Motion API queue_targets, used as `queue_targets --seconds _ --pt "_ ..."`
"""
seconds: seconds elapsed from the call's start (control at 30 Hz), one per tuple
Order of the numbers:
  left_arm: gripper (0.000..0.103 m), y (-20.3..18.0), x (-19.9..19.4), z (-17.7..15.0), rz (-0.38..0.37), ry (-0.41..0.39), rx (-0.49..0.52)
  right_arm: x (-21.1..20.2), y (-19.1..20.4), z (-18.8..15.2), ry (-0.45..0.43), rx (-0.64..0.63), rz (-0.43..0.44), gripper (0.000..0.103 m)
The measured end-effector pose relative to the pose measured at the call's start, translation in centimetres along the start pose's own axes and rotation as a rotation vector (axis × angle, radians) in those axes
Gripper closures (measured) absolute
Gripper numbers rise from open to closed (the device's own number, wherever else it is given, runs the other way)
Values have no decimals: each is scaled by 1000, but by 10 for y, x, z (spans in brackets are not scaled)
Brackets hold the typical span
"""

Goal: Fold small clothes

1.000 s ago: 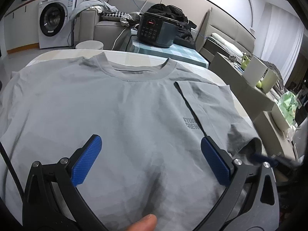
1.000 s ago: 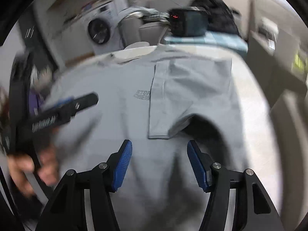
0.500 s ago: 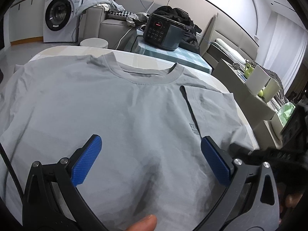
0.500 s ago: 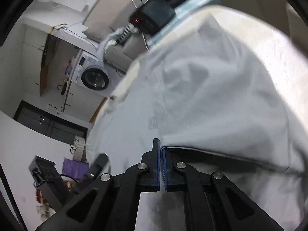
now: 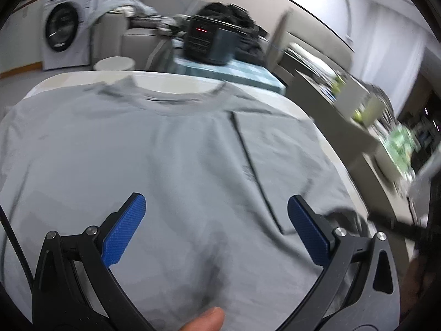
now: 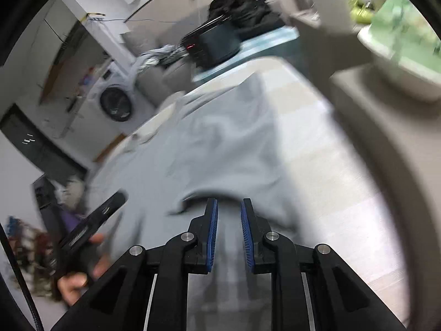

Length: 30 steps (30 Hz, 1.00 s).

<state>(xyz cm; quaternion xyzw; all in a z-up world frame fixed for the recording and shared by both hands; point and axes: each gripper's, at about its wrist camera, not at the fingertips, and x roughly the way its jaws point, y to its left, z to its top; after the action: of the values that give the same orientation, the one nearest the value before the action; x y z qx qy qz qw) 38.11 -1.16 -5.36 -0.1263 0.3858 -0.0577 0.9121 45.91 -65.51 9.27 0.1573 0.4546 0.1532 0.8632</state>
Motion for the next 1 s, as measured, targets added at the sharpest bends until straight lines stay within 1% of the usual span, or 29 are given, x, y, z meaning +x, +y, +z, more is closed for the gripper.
queue_targets --seconds 0.07,0.1,0.17,0.2,0.23,0.3,0.33,0.37,0.47,0.57,0.6,0.63,0.7,0.77,0.8,0.87,0.93,0.97,1.0 --pt "1 -13 6 -5 -10 25 45 9 6 9 -19 -67 -44 85" --pt "1 -20 10 -7 -12 40 68 15 7 11 -12 -85 -63 85" --pt "1 -30 18 -11 -7 72 104 31 5 13 22 -113 -106 85" --pt "1 -34 23 -14 10 89 115 44 8 9 70 -179 -155 85" --pt "1 -35 25 -15 17 95 119 52 8 5 96 -232 -217 86" --pt "1 -34 27 -18 26 108 114 49 9 -5 79 -311 -258 85" --pt "1 -32 27 -19 29 109 106 45 10 -7 77 -318 -277 85" --pt "1 -31 26 -18 33 106 99 40 12 -8 61 -315 -276 85" --pt "1 -26 25 -17 44 101 86 30 22 -5 3 -313 -159 84" --pt "1 -15 23 -15 60 96 59 39 49 3 -24 -337 -73 79" --pt "1 -9 23 -14 67 94 39 45 57 4 -23 -349 -62 78" --pt "1 -5 22 -13 71 91 24 55 66 5 -9 -368 -47 78" --pt "1 5 21 -10 77 84 -10 77 76 3 50 -385 -26 78" --pt "1 13 19 -7 75 74 -35 100 78 2 114 -352 -14 78" --pt "1 16 18 -5 76 68 -40 96 80 -2 79 -332 7 77" --pt "1 19 17 -4 79 60 -45 89 85 -9 118 -323 67 77" --pt "1 20 17 -3 77 59 -49 84 89 -6 131 -322 79 76" --pt "1 19 17 -4 77 59 -51 83 92 -7 128 -338 51 74" --pt "1 19 17 -4 78 59 -50 82 95 -9 119 -363 4 70"
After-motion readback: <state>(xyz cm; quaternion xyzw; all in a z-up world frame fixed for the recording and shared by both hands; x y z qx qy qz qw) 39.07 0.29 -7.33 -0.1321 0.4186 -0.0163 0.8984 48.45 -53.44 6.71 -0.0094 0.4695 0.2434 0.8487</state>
